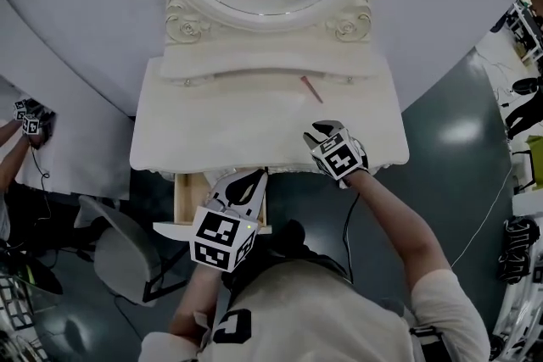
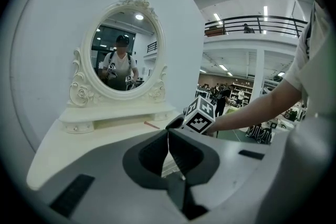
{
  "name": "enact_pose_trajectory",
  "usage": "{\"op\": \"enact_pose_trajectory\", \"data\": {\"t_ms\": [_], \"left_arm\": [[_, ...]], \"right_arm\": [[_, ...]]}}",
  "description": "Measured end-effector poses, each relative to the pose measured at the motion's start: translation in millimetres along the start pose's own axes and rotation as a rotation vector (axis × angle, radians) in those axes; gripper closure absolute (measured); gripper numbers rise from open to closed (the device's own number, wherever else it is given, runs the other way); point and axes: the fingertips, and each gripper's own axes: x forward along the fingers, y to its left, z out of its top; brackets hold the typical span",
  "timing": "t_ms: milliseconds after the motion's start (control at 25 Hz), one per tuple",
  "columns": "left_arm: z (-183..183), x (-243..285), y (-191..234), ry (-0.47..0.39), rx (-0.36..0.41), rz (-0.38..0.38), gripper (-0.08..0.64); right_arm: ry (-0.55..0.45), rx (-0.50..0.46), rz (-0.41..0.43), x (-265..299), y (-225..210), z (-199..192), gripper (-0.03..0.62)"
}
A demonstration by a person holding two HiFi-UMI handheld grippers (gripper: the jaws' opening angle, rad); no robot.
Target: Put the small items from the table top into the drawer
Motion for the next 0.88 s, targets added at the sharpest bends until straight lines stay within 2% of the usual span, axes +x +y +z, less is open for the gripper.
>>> {"op": "enact_pose_trajectory", "data": {"t_ms": [320, 880], "left_arm": [[-3, 21, 2, 0.033, -0.031, 0.05, 0.503], [-14, 49, 14, 0.077, -0.084, 0.103, 0.503]], "right_arm": [[0.05, -0.016, 0.01, 25, -38, -17, 0.46], [0.091, -0.036, -0.037, 71, -101, -25, 0.46]]}}
